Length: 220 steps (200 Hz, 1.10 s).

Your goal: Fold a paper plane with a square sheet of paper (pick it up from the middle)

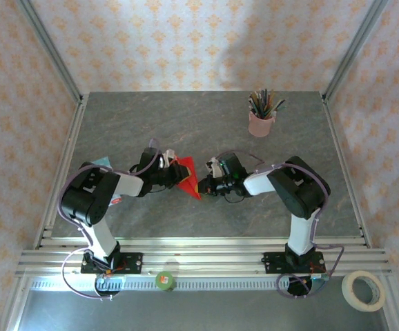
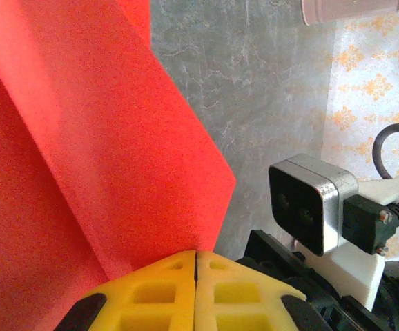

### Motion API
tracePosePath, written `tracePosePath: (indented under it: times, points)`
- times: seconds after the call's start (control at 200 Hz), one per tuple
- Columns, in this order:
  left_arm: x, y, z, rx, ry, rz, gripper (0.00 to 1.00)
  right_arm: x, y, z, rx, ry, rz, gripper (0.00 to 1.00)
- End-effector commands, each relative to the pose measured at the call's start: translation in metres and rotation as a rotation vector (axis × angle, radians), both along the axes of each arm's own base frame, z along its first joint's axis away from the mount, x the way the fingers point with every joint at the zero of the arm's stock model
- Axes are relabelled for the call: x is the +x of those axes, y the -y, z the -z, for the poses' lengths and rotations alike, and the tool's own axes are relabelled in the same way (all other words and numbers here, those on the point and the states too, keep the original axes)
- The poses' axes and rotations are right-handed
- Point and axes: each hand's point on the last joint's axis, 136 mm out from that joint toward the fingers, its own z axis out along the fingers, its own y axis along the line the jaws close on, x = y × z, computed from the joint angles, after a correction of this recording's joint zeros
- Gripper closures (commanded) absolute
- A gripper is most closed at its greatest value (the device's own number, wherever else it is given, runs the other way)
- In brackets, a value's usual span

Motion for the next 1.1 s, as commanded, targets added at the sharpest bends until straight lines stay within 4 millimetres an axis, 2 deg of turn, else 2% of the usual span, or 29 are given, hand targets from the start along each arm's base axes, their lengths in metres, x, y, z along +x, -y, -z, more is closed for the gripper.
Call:
tracePosePath:
  times: [0.0, 0.345, 0.495, 0.691, 1.096]
  points:
    - [0.009, 0.01, -0.013, -0.04, 0.057, 0.03, 0.91, -0.011, 0.01, 0.019, -0.037, -0.072, 0.006, 0.96]
    - [0.014, 0.016, -0.004, -0.019, 0.027, 0.041, 0.9, -0.007, 0.013, 0.014, -0.039, -0.066, 0.023, 0.88]
    - [0.015, 0.015, 0.003, 0.002, 0.009, 0.043, 0.9, -0.004, 0.011, 0.001, -0.021, -0.063, 0.041, 0.83]
    - [0.016, 0.015, 0.006, 0.01, -0.002, 0.041, 0.91, -0.004, 0.01, -0.009, -0.014, -0.062, 0.036, 0.81]
    - [0.015, 0.011, 0.014, 0.04, -0.028, 0.022, 0.91, -0.009, 0.016, 0.011, -0.066, -0.095, 0.029, 0.86]
